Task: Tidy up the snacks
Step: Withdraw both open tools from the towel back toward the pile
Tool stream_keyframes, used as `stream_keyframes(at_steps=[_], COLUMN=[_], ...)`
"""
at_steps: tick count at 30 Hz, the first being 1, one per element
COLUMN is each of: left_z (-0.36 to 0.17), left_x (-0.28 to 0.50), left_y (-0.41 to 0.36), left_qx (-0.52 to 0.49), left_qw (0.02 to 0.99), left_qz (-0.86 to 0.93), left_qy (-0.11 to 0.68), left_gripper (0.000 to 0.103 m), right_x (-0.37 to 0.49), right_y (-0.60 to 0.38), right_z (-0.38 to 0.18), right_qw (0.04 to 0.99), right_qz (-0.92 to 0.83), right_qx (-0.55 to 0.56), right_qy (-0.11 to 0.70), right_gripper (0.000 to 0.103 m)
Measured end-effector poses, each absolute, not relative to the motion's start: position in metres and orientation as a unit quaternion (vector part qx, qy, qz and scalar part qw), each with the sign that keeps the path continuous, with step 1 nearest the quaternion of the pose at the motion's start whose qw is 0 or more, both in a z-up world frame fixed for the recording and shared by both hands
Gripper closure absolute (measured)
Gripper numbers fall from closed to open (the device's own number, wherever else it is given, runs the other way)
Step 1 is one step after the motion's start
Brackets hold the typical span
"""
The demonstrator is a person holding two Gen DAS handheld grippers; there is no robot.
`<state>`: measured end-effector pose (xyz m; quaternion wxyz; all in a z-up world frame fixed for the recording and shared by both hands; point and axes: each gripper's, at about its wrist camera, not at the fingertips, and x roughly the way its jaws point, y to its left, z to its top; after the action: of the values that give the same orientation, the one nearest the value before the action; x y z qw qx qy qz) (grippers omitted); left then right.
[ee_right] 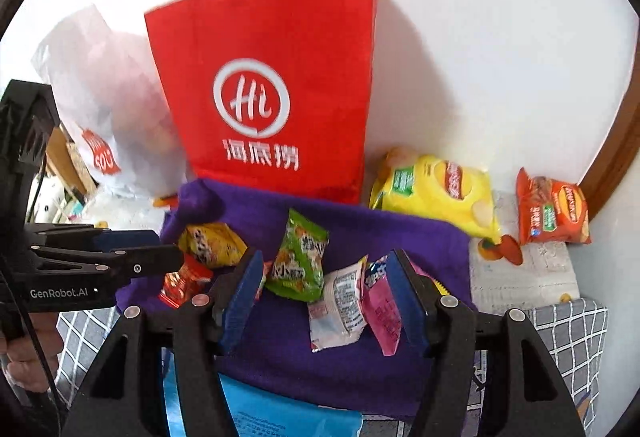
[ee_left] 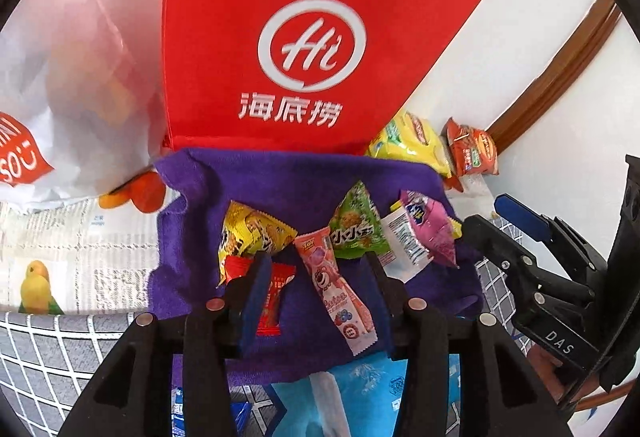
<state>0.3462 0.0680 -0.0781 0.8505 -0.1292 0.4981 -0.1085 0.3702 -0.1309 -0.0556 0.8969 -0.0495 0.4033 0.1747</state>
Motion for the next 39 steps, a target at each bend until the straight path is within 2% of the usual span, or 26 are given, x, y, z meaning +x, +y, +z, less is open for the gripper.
stream_keyframes(at_steps=[9, 21, 30, 39], left_z=[-0.055, -0.008, -0.015, -0.042], left_x=[0.334, 0.284, 0.240, 0.201], left_y=[0.064, 0.070, 0.083, 0.108], left_qx=[-0.120, -0.112, -0.121, -0.133], left_qw=[0.858, 0.880, 0.877, 0.870], left_qz=[-0.116, -0.122, -0.111, -0.078], left_qy=[0.485, 0.444, 0.451, 0.468], left_gripper=[0.057, 0.055, 0.055, 0.055], right_x=[0.330, 0.263, 0.226, 0.193], right_y=[-0.140, -0.168, -0.176, -0.165], right_z=[-0.033, -0.025, -0.047, -0.071], right_qw=[0.906, 0.902, 0.887, 0.873], right_qz=[0.166, 0.150, 0.149, 0.161], right_qx=[-0.045, -0.028, 0.007, -0.005], right_qy=[0.386, 0.403, 0.437, 0.460], right_gripper=[0.040, 0.039, 0.039, 0.039])
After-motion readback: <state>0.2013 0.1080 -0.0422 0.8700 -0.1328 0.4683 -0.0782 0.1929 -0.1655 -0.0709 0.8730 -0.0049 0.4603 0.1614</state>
